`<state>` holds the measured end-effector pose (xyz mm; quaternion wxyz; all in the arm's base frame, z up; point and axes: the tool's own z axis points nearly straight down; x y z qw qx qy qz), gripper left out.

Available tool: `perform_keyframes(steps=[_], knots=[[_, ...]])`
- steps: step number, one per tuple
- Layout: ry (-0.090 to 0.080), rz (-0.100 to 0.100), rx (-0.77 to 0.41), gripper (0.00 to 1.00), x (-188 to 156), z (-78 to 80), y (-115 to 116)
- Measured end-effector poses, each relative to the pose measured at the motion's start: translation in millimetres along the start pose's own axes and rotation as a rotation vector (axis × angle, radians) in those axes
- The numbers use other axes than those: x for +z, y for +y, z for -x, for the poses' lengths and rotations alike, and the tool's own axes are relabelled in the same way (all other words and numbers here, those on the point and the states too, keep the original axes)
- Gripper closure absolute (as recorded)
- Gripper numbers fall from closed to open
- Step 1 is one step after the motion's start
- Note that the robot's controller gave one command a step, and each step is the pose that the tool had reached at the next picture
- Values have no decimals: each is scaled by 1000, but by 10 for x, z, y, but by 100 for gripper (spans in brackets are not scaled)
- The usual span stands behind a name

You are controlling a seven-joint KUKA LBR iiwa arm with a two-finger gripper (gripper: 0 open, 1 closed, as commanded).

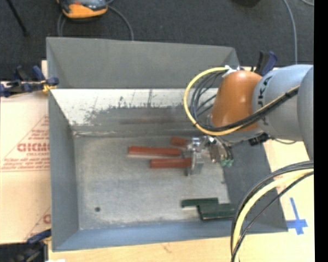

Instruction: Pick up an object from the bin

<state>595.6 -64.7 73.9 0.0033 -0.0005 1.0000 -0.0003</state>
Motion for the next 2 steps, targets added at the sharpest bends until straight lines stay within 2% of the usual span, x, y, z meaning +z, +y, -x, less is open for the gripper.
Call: perform_keyframes(steps=[1, 2], knots=[[0, -1, -1, 100, 0, -1, -2], [0, -2, -10, 100, -1521, -5, -139]])
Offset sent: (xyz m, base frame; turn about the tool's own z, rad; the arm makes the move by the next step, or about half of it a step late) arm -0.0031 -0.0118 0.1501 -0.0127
